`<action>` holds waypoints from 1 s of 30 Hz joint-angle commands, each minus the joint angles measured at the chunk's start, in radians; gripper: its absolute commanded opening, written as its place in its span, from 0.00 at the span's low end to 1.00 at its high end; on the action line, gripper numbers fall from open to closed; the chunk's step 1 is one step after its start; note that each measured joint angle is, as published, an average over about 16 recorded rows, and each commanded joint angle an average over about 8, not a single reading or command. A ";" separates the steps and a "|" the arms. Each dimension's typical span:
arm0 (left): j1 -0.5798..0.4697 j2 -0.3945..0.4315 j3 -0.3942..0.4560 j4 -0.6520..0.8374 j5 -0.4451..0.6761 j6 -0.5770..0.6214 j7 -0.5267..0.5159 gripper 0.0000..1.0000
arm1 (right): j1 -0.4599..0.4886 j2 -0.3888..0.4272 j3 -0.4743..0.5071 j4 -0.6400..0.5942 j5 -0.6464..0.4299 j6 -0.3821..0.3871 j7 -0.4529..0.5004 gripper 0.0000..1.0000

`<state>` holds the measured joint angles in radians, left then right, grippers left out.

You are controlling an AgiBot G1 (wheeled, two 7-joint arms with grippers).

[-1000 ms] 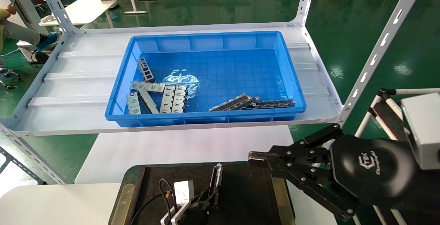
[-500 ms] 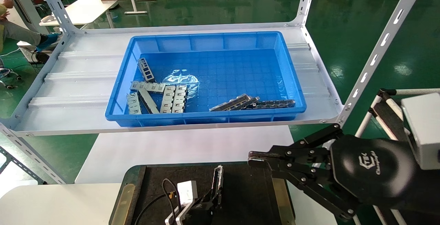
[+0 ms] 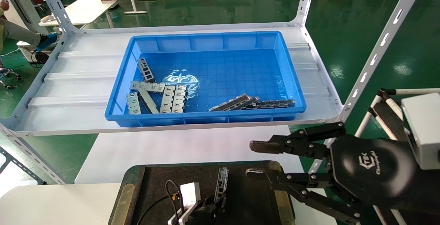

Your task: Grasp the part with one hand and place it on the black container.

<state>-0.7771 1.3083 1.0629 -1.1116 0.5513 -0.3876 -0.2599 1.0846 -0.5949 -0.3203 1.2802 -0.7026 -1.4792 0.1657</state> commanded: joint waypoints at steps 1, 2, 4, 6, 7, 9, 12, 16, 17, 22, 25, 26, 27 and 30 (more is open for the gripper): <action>-0.003 -0.001 0.006 -0.003 -0.006 -0.005 0.004 1.00 | 0.000 0.000 0.000 0.000 0.000 0.000 0.000 1.00; -0.005 -0.005 0.007 -0.007 -0.006 -0.003 0.006 1.00 | 0.000 0.000 0.000 0.000 0.000 0.000 0.000 1.00; -0.008 -0.016 0.007 -0.019 -0.005 0.003 0.008 1.00 | 0.000 0.000 0.000 0.000 0.000 0.000 0.000 1.00; -0.009 -0.031 0.007 -0.036 -0.001 0.011 0.011 1.00 | 0.000 0.000 0.000 0.000 0.000 0.000 0.000 1.00; -0.009 -0.040 0.006 -0.048 0.001 0.017 0.011 1.00 | 0.000 0.000 0.000 0.000 0.000 0.000 0.000 1.00; -0.009 -0.061 0.004 -0.074 0.007 0.029 0.013 1.00 | 0.000 0.000 0.000 0.000 0.000 0.000 0.000 1.00; -0.008 -0.096 -0.001 -0.114 0.016 0.047 0.016 1.00 | 0.000 0.000 0.000 0.000 0.000 0.000 0.000 1.00; -0.013 -0.146 -0.006 -0.157 0.025 0.084 0.019 1.00 | 0.000 0.000 -0.001 0.000 0.000 0.000 0.000 1.00; -0.016 -0.159 -0.007 -0.165 0.027 0.097 0.020 1.00 | 0.000 0.000 -0.001 0.000 0.000 0.000 0.000 1.00; -0.038 -0.229 -0.009 -0.187 0.030 0.198 0.020 1.00 | 0.000 0.000 -0.001 0.000 0.001 0.000 0.000 1.00; -0.054 -0.270 -0.012 -0.183 0.036 0.277 0.023 1.00 | 0.000 0.000 -0.001 0.000 0.001 0.000 0.000 1.00; -0.059 -0.283 -0.014 -0.179 0.039 0.305 0.026 1.00 | 0.000 0.000 -0.001 0.000 0.001 0.000 0.000 1.00; -0.064 -0.296 -0.017 -0.174 0.043 0.333 0.029 1.00 | 0.000 0.000 -0.001 0.000 0.001 0.000 0.000 1.00; -0.074 -0.334 -0.029 -0.157 0.055 0.418 0.042 1.00 | 0.000 0.000 -0.001 0.000 0.001 0.000 -0.001 1.00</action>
<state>-0.8456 0.9749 1.0272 -1.2666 0.6016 0.0314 -0.2162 1.0848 -0.5944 -0.3213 1.2802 -0.7019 -1.4788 0.1652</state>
